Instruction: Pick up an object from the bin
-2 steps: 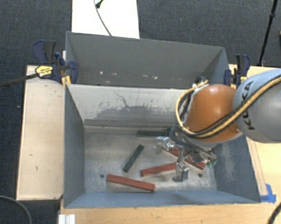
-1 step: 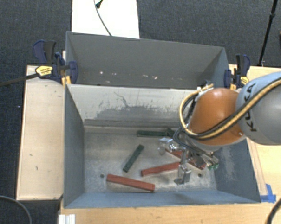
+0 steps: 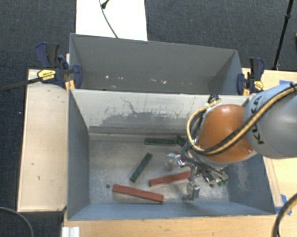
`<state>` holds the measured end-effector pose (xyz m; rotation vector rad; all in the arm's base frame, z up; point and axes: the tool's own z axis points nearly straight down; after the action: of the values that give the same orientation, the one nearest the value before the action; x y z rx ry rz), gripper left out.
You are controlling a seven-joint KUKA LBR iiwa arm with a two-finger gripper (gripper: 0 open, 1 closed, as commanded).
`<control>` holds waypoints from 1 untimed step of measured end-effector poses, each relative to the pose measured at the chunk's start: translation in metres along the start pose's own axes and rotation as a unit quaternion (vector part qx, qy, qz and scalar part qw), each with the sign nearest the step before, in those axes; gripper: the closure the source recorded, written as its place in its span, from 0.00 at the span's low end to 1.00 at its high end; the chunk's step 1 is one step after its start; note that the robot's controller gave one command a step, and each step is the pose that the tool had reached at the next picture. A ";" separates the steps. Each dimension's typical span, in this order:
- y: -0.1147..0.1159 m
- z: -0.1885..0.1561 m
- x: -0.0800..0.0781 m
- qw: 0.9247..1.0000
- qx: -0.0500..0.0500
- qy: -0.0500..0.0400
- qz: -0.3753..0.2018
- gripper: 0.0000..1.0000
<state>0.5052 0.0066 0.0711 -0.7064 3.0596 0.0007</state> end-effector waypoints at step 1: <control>0.010 0.001 -0.007 0.997 0.000 -0.001 0.071 1.00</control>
Offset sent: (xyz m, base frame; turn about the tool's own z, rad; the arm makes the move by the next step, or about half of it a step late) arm 0.0000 0.0000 0.0000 0.0000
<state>0.5073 0.0183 0.0704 -0.4879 3.0997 0.0015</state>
